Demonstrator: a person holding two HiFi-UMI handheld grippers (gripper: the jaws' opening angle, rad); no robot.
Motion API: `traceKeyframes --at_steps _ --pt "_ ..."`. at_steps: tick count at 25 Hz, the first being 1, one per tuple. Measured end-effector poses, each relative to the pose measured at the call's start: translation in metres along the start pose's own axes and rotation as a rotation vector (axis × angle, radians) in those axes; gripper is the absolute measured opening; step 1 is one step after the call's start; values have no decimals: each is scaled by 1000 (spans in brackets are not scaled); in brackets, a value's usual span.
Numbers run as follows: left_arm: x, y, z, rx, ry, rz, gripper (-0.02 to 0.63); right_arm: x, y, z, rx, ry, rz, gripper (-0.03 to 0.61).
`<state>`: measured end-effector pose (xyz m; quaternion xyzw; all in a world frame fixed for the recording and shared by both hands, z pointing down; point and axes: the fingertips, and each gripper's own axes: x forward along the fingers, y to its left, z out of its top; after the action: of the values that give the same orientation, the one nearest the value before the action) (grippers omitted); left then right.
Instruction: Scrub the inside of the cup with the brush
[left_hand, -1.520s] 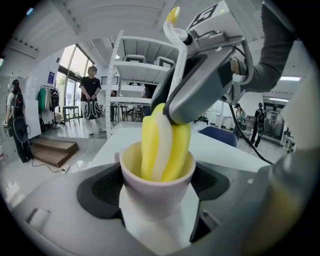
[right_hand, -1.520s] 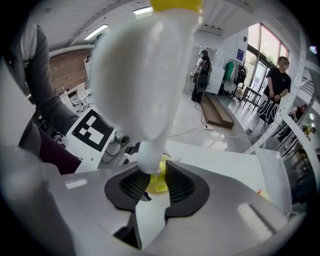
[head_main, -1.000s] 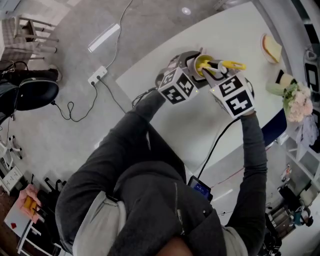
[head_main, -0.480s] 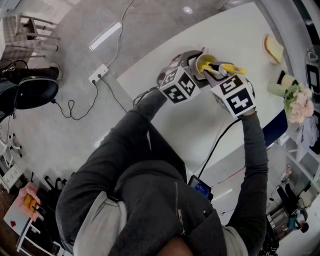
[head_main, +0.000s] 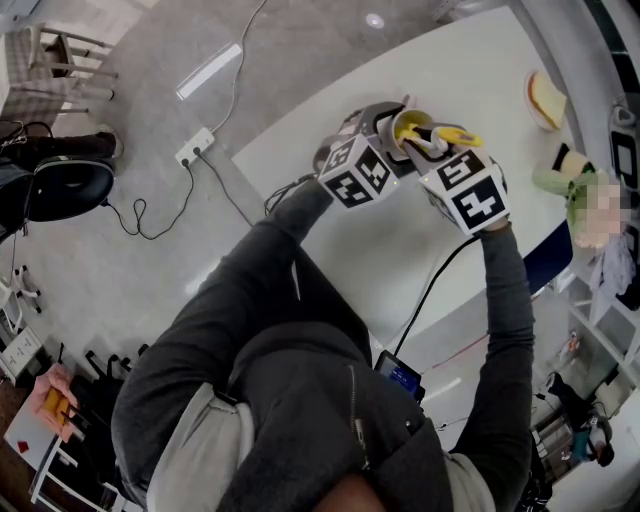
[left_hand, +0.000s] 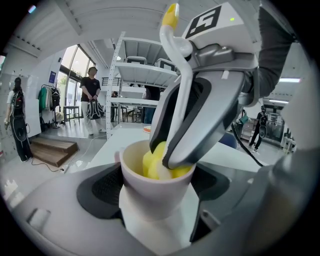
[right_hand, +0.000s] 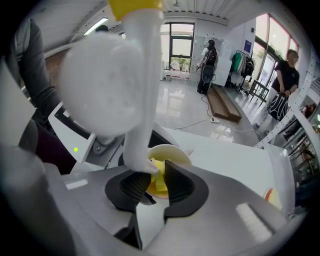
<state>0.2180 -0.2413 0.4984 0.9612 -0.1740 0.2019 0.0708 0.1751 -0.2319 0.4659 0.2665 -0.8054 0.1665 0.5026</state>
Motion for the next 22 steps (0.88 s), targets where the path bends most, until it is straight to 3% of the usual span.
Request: traceKeyframes --at_steps 22 --pt "0 -1 -3 -4 -5 -2 425 9 -1 13 -8 -34 -1 83"
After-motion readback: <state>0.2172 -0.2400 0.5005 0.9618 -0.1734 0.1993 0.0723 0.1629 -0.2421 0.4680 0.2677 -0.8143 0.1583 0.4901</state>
